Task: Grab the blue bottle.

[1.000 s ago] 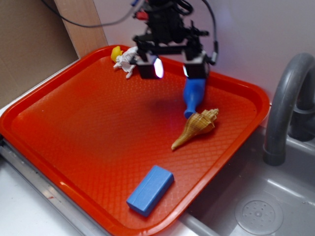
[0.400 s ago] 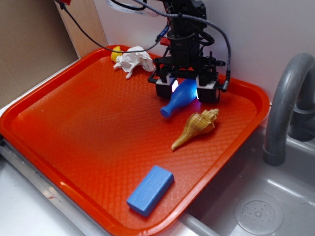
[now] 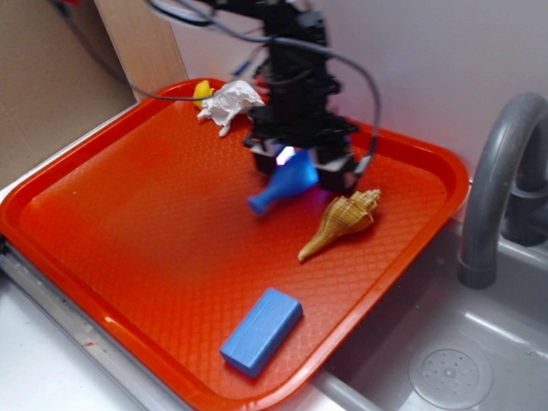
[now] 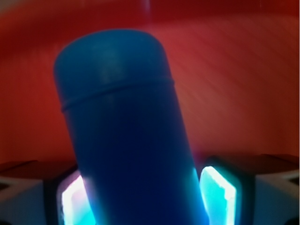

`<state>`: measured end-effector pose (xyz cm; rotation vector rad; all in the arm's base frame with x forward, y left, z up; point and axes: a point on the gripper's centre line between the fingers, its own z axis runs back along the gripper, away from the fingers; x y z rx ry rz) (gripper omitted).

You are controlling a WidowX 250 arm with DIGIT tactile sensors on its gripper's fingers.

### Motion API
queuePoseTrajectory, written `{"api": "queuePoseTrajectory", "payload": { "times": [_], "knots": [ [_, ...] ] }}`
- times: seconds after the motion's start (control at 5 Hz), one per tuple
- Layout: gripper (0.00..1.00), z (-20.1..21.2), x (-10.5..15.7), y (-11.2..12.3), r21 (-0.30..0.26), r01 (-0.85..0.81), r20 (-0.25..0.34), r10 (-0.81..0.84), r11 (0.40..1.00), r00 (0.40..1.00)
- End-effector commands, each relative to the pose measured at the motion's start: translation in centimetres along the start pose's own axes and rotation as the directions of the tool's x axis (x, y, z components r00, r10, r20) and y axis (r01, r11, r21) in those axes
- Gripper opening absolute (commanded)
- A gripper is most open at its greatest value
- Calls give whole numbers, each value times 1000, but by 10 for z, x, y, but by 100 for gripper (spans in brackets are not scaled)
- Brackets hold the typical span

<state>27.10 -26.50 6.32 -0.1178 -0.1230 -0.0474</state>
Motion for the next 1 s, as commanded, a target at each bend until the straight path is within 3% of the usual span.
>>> {"api": "queuePoseTrajectory", "payload": {
  "times": [0.0, 0.2, 0.6, 0.8],
  "knots": [
    [0, 103, -10, 51, -185, 245, 142, -221, 952, 965],
    [0, 141, -33, 82, -127, 235, 183, -210, 964, 960],
    [0, 195, -69, 114, -59, 141, 263, -121, 988, 957],
    [0, 193, -70, 115, -48, 101, 206, -89, 994, 974]
  ]
}}
